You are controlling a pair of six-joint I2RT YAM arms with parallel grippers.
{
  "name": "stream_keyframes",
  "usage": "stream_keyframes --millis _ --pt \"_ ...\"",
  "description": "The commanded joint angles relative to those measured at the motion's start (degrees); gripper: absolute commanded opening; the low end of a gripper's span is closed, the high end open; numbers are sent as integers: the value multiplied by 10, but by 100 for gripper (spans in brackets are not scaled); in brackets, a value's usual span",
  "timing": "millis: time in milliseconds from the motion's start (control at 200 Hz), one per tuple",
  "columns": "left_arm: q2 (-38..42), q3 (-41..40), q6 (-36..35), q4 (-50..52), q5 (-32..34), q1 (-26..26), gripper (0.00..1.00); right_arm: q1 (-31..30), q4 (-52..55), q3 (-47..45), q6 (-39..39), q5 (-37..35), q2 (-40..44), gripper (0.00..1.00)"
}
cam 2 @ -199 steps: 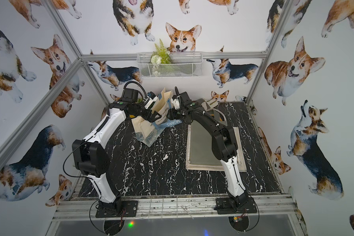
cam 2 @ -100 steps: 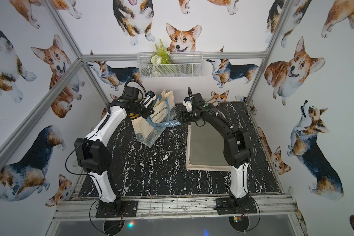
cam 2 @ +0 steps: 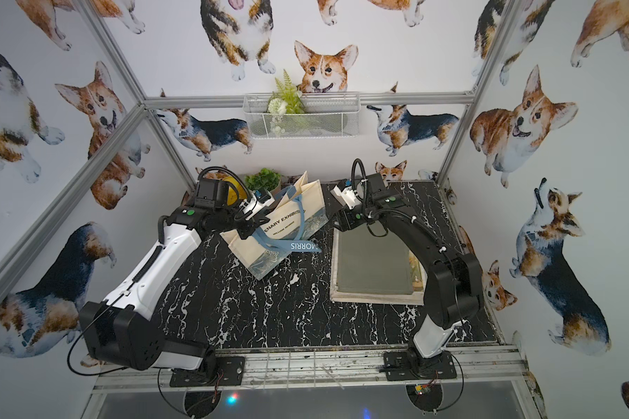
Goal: Put away the canvas bag
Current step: Pick up the canvas bag from the center of the board, then press the canvas bag.
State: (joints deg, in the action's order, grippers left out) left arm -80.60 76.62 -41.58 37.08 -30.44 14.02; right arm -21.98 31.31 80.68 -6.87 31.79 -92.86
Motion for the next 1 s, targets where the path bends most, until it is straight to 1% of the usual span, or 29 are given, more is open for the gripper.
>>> stream_keyframes --millis 0,65,125,200,270,375,465,531,641,696,756,851,996 --pt "32 -36 -72 -84 -82 -4 0 6 -84 -46 -91 57 53 75" --pt "40 -43 -97 -78 -119 -4 0 18 -114 -73 -96 81 87 78" --pt "44 -45 -112 -76 -148 -3 0 32 -119 -82 -98 103 104 80" --pt "53 -54 -131 -85 -182 -4 0 44 -84 -79 -124 123 113 82" --pt "62 -63 -168 -85 -210 -4 0 53 -48 -70 -153 130 117 83" --pt "76 -75 -197 -90 -225 -2 0 64 -42 -69 -182 135 130 84" --pt "88 -86 -220 -91 -223 0 0 69 -49 -72 -206 121 144 85" --pt "97 -95 -239 -89 -216 5 0 69 -34 -70 -243 111 152 86" --pt "108 -103 -292 -86 -160 32 0 69 1 -54 -294 96 158 90" --pt "108 -97 -305 -77 -153 36 0 69 11 -46 -310 94 161 93" --pt "111 -96 -313 -76 -153 39 0 69 19 -42 -327 108 164 97" --pt "113 -101 -337 -75 -133 49 0 69 22 -41 -337 125 170 100" --pt "106 -102 -365 -74 -113 52 0 69 28 -44 -347 149 174 100"
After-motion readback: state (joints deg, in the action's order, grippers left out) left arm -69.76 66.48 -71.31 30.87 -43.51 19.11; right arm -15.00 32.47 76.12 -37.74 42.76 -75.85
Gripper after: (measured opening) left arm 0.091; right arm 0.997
